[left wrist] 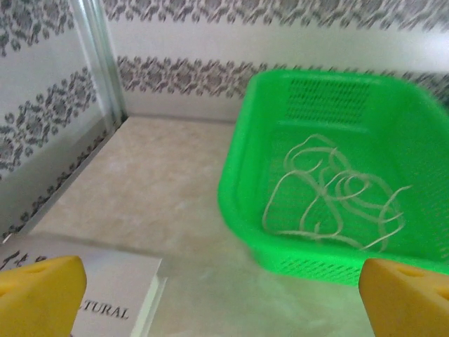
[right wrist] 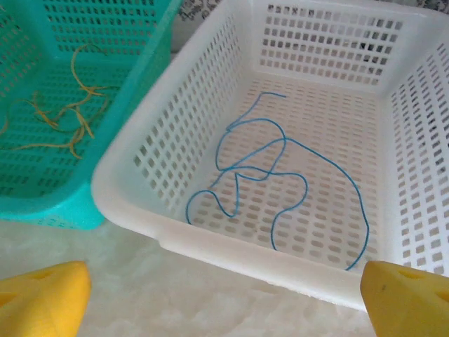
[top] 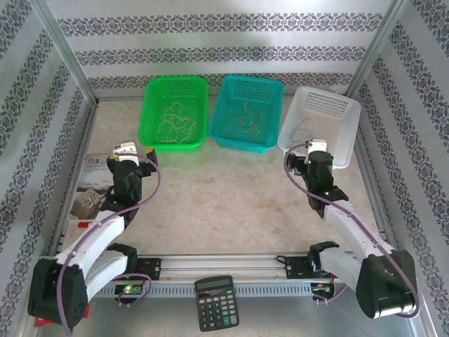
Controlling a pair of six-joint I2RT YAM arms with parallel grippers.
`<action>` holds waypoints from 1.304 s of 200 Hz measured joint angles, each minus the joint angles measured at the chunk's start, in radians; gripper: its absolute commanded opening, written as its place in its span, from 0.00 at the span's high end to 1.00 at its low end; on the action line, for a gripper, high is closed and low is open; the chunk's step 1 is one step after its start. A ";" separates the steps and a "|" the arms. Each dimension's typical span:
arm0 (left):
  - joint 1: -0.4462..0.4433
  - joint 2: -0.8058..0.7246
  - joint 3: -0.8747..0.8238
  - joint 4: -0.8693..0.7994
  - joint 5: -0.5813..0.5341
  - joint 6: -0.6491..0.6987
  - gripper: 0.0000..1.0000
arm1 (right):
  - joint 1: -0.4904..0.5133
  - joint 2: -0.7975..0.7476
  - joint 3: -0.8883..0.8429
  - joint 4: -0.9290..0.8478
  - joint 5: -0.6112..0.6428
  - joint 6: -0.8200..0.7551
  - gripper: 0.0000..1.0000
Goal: Untangle the cables
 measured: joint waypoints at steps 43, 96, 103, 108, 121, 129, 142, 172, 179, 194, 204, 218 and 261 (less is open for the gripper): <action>0.052 0.193 -0.106 0.215 -0.003 0.016 0.00 | -0.013 0.105 -0.087 0.175 0.021 -0.035 0.02; 0.095 0.460 -0.127 0.496 0.064 0.050 0.00 | -0.024 0.257 -0.130 0.468 0.035 -0.093 0.02; 0.100 0.482 -0.134 0.536 0.076 0.054 0.00 | -0.027 0.268 -0.141 0.508 0.025 -0.101 0.02; 0.104 0.497 -0.138 0.565 0.085 0.056 0.00 | -0.029 0.274 -0.148 0.527 0.019 -0.112 0.02; 0.112 0.540 -0.150 0.640 0.108 0.063 0.00 | -0.035 0.284 -0.167 0.581 -0.006 -0.133 0.02; 0.116 0.570 -0.156 0.681 0.131 0.066 0.00 | -0.039 0.301 -0.182 0.634 -0.023 -0.146 0.02; 0.117 0.626 -0.161 0.745 0.165 0.077 0.00 | -0.045 0.343 -0.204 0.724 -0.039 -0.169 0.02; 0.117 0.650 -0.149 0.757 0.213 0.091 0.00 | -0.069 0.444 -0.210 0.887 -0.064 -0.174 0.02; 0.117 0.650 -0.134 0.748 0.220 0.091 0.00 | -0.077 0.478 -0.210 0.937 -0.066 -0.174 0.02; 0.122 0.649 -0.087 0.706 0.241 0.093 0.00 | -0.087 0.500 -0.207 0.972 -0.071 -0.171 0.02; 0.129 0.648 -0.056 0.675 0.263 0.094 0.00 | -0.092 0.500 -0.205 0.971 -0.077 -0.167 0.02; 0.146 0.645 -0.028 0.652 0.289 0.094 0.00 | -0.098 0.503 -0.199 0.970 -0.084 -0.163 0.02; 0.169 0.642 -0.019 0.595 0.329 0.093 0.00 | -0.122 0.505 -0.160 0.914 -0.084 -0.129 0.02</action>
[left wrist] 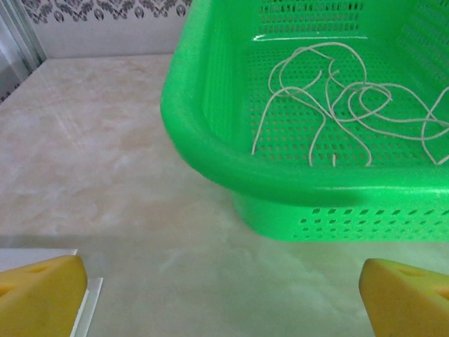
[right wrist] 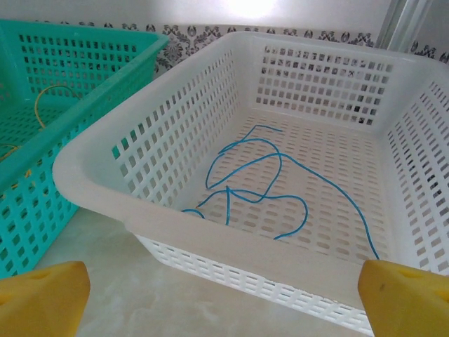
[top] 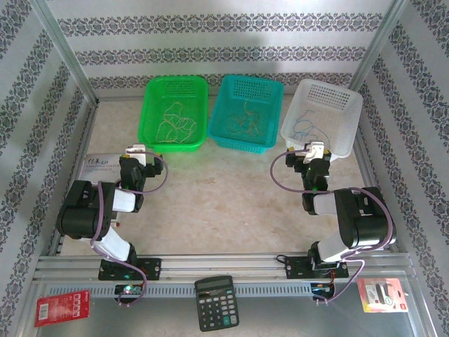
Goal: Untangle the cables
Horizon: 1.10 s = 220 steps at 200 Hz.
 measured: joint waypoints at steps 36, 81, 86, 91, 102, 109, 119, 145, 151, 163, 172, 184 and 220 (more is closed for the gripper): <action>0.000 0.000 0.000 -0.007 0.022 0.000 0.00 | -0.002 0.000 0.003 -0.004 0.000 0.011 0.02; 0.000 0.000 0.000 -0.007 0.034 0.000 0.00 | -0.002 0.000 0.003 -0.004 0.001 0.012 0.02; 0.000 0.000 0.000 -0.007 0.034 0.000 0.00 | -0.002 0.000 0.003 -0.004 0.002 0.012 0.02; 0.000 0.000 0.000 -0.007 0.034 0.000 0.00 | -0.002 0.000 0.003 -0.004 0.002 0.012 0.02; 0.000 0.000 0.000 -0.007 0.034 0.000 0.00 | -0.002 0.000 0.003 -0.004 0.003 0.012 0.02; 0.000 0.000 0.000 -0.007 0.034 0.000 0.00 | -0.002 0.000 0.003 -0.005 0.003 0.012 0.02; 0.000 0.000 0.000 -0.007 0.034 0.000 0.00 | -0.002 0.000 0.003 -0.004 0.003 0.012 0.02; 0.000 0.000 0.000 -0.007 0.034 0.000 0.00 | -0.002 0.000 0.003 -0.005 0.003 0.011 0.02; 0.000 0.000 0.000 -0.007 0.034 0.000 0.00 | -0.002 0.000 0.003 -0.005 0.003 0.012 0.02; 0.000 0.000 0.000 -0.007 0.034 0.000 0.00 | -0.002 0.000 0.003 -0.005 0.003 0.012 0.02; 0.000 0.000 0.000 -0.007 0.034 0.000 0.00 | -0.002 0.000 0.003 -0.005 0.003 0.012 0.02; 0.000 0.000 0.000 -0.007 0.034 0.000 0.00 | -0.002 0.000 0.003 -0.005 0.003 0.012 0.02; 0.000 0.000 0.000 -0.007 0.034 0.000 0.00 | -0.002 0.000 0.003 -0.005 0.003 0.012 0.02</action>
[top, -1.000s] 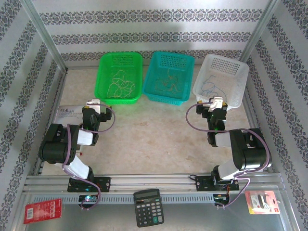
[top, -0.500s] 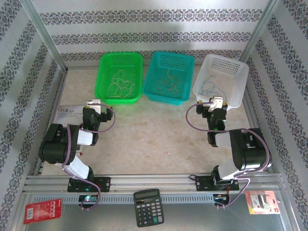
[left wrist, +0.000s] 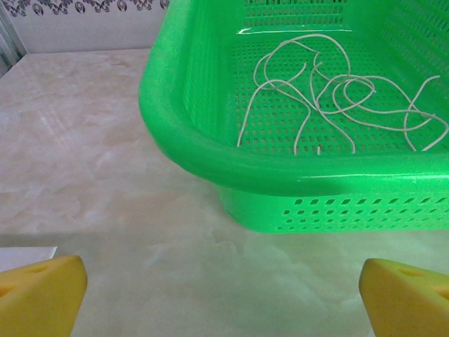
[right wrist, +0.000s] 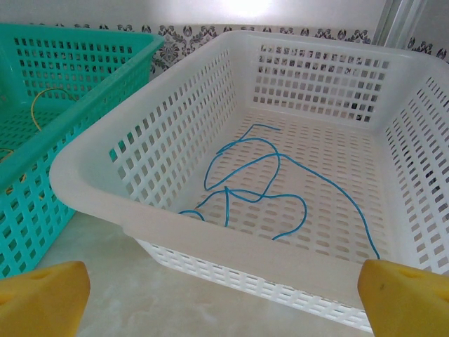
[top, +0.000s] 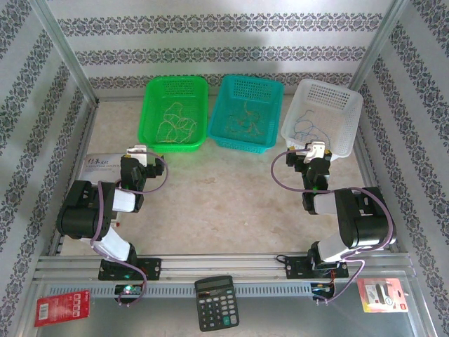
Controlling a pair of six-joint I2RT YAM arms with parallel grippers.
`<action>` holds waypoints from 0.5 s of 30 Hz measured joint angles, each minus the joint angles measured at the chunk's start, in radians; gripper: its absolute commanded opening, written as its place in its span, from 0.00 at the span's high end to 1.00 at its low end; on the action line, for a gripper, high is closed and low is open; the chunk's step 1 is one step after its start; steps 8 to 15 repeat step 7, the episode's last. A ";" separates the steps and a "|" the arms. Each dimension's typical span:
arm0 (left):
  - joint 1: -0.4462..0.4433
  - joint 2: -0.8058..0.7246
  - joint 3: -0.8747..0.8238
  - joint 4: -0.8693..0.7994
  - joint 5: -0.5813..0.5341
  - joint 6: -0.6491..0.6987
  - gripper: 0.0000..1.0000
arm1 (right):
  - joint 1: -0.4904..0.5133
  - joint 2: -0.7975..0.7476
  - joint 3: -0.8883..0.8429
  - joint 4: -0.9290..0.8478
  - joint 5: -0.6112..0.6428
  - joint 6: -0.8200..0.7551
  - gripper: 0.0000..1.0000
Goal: Untangle the cables
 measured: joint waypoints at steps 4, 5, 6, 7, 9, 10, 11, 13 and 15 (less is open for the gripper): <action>0.000 0.000 0.000 0.000 0.000 0.000 0.00 | 0.000 0.000 0.009 -0.010 0.001 0.000 0.02; 0.000 0.000 0.000 0.000 0.000 0.000 0.00 | 0.000 0.000 0.016 -0.019 0.001 0.003 0.02; 0.000 0.000 0.000 0.000 0.000 0.000 0.00 | 0.000 0.000 0.020 -0.027 0.001 0.003 0.02; 0.000 0.000 0.000 0.000 0.000 0.000 0.00 | 0.000 0.000 0.021 -0.029 0.001 0.003 0.02; 0.000 0.000 0.000 0.000 0.000 0.000 0.00 | 0.000 0.000 0.021 -0.029 0.001 0.003 0.02; 0.000 0.000 0.000 0.000 0.000 0.000 0.00 | 0.000 0.000 0.021 -0.029 0.001 0.003 0.02; 0.000 0.000 0.000 0.000 0.000 0.000 0.00 | 0.000 0.000 0.021 -0.029 0.001 0.003 0.02; 0.000 0.000 0.000 0.000 0.000 0.000 0.00 | 0.000 0.000 0.021 -0.029 0.001 0.003 0.02; 0.000 0.000 0.000 0.000 0.000 0.000 0.00 | 0.000 0.000 0.021 -0.029 0.001 0.003 0.02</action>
